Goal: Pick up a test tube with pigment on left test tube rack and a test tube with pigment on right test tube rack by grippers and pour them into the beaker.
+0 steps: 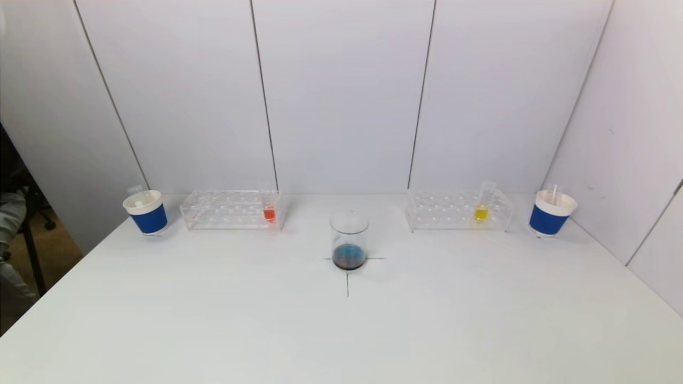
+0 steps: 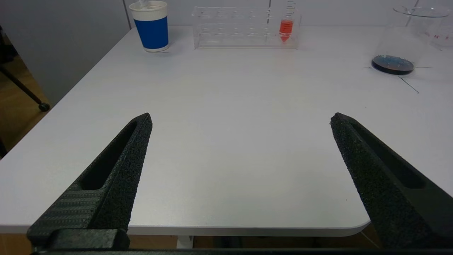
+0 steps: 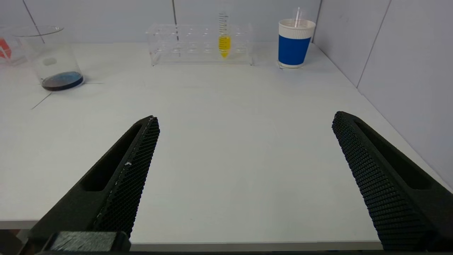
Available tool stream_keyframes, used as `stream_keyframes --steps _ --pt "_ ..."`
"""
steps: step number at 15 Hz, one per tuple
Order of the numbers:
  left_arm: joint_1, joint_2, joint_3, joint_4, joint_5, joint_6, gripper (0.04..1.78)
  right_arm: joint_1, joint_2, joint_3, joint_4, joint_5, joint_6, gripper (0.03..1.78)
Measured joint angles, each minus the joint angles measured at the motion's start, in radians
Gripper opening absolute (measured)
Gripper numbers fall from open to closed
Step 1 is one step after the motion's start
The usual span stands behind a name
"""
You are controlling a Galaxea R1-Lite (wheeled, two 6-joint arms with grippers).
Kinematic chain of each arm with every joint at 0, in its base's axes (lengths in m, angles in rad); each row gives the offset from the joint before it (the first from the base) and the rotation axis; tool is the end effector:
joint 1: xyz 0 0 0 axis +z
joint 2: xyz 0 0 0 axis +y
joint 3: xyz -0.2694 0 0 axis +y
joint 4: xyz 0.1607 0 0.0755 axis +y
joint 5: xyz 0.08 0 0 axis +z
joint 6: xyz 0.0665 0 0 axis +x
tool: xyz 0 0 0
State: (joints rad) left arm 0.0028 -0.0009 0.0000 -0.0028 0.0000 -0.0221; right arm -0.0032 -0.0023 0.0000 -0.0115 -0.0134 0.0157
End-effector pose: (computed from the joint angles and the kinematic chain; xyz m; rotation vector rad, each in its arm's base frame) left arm 0.0377 0.0001 0.0759 -0.0221 -0.0037 0.0028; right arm 0.0376 -0.0010 0.0773 0.0158 -0.0139 -0.0165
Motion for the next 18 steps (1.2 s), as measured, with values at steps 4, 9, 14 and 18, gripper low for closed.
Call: stream_keyframes --steps 4,9,14,18 --pt "0.000 0.000 0.000 0.000 0.000 0.000 1.76 0.000 0.000 0.000 0.000 -0.002 0.008 1.77" --pt "0.000 0.000 0.000 0.000 0.000 0.000 1.76 0.000 0.000 0.000 0.000 -0.008 0.018 1.77" --pt "0.000 0.000 0.000 0.000 0.000 0.000 1.76 0.000 0.001 0.000 0.000 -0.008 0.024 1.77" --pt "0.000 0.000 0.000 0.000 0.000 -0.001 1.76 0.001 0.001 0.000 0.000 -0.008 0.026 1.77"
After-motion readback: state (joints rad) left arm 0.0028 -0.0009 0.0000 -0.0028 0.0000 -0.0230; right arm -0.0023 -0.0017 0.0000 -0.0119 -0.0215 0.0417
